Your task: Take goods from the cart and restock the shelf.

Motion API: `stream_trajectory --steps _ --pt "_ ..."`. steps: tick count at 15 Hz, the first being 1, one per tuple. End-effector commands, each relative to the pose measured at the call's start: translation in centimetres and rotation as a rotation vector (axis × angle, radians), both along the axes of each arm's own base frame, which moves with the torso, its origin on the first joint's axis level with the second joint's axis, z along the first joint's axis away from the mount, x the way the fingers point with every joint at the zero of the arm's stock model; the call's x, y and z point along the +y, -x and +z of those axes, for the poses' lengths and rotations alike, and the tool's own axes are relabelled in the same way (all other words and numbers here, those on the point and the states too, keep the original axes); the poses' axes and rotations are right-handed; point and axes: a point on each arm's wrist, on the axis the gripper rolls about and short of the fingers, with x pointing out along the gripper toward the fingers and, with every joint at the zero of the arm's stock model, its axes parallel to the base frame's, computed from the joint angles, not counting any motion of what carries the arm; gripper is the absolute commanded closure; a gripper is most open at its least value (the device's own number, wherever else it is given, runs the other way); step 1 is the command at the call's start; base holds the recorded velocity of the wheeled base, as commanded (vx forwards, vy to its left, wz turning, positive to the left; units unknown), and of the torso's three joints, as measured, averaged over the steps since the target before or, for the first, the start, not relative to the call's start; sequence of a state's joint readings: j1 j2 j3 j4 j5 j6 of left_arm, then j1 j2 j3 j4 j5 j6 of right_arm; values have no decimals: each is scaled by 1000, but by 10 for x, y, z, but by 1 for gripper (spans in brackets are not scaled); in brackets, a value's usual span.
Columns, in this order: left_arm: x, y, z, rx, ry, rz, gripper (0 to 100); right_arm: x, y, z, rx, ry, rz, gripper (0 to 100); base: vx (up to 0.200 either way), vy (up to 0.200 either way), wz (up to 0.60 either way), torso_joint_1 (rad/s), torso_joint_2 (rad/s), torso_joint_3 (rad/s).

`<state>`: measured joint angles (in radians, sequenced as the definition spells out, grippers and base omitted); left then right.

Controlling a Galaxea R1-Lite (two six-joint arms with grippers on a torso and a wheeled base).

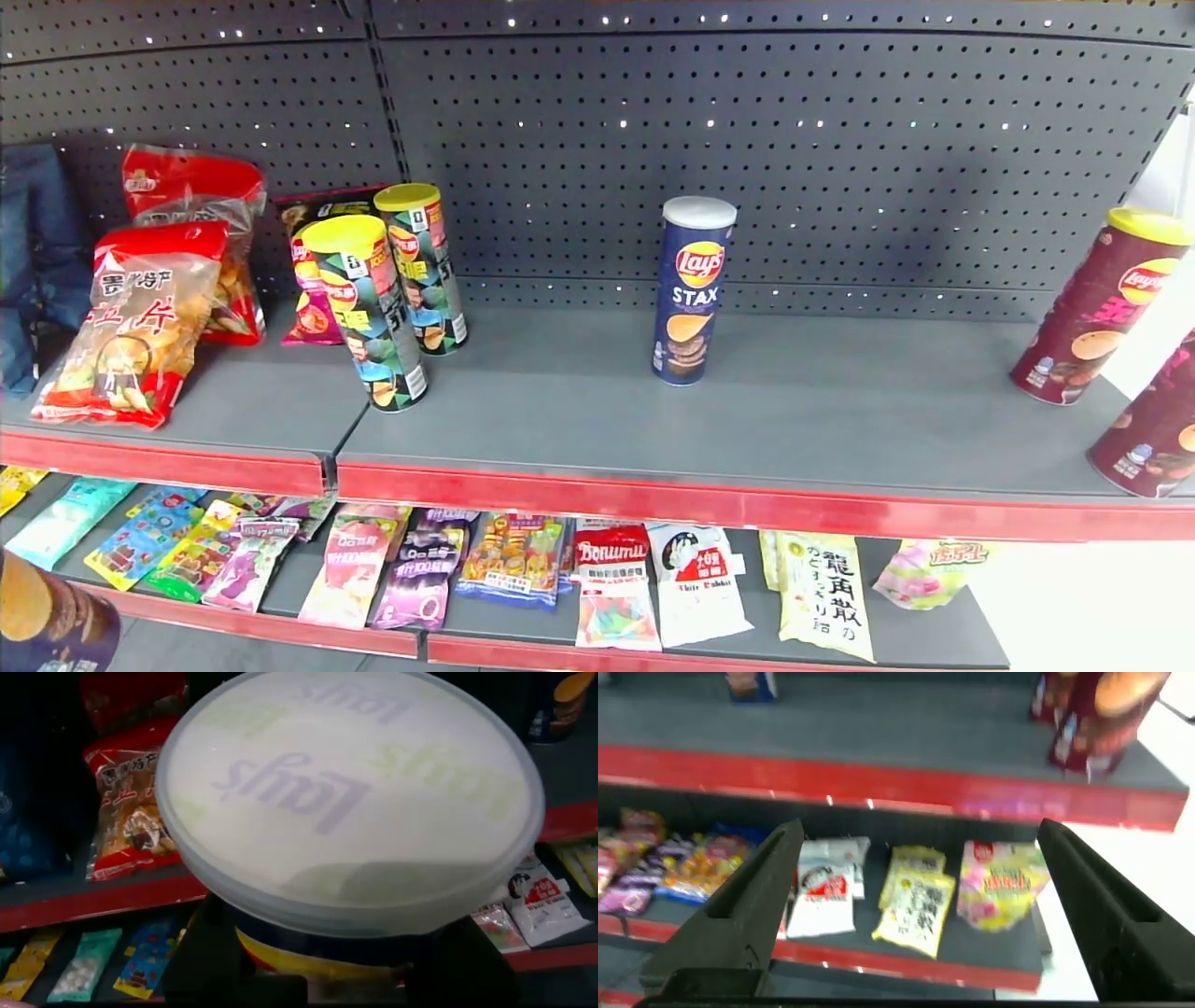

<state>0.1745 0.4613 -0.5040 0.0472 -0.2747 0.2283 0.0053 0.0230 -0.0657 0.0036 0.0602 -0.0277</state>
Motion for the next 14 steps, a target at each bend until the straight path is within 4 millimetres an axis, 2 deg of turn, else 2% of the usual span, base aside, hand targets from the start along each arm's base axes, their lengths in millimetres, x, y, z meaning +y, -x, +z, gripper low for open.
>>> stream_trajectory --steps 1,2,4,5,6,7,8,11,12,14 --pt "-3 11 -12 -27 -3 -72 100 4 -36 104 74 11 178 0 0 0 0 0 0 0" --pt "-3 12 -14 -29 -10 -78 100 6 -47 105 107 110 277 0 0 0 0 0 0 0" --pt "-2 10 -15 -11 13 -75 100 12 -89 116 190 154 322 0 0 0 0 0 0 0" --pt "-2 9 -14 -8 58 -72 100 22 -117 126 172 163 390 0 0 0 0 0 0 0" --pt "-2 10 -14 -9 64 -63 100 35 -138 124 196 171 459 0 0 0 0 0 0 0" --pt "-2 10 -14 -13 63 -52 100 41 -148 123 205 174 483 0 0 0 0 0 0 0" --pt "-2 11 -14 -14 63 -21 100 52 -178 119 228 174 501 0 0 0 0 0 0 0" --pt "-1 11 -15 -13 62 -6 100 72 -241 111 231 144 498 0 0 0 0 0 0 0" --pt "-1 10 -16 -5 63 -10 100 81 -272 112 216 122 493 0 0 0 0 0 0 0" --pt "-2 12 -21 -3 64 -13 100 91 -303 116 201 122 491 0 0 0 0 0 0 0"
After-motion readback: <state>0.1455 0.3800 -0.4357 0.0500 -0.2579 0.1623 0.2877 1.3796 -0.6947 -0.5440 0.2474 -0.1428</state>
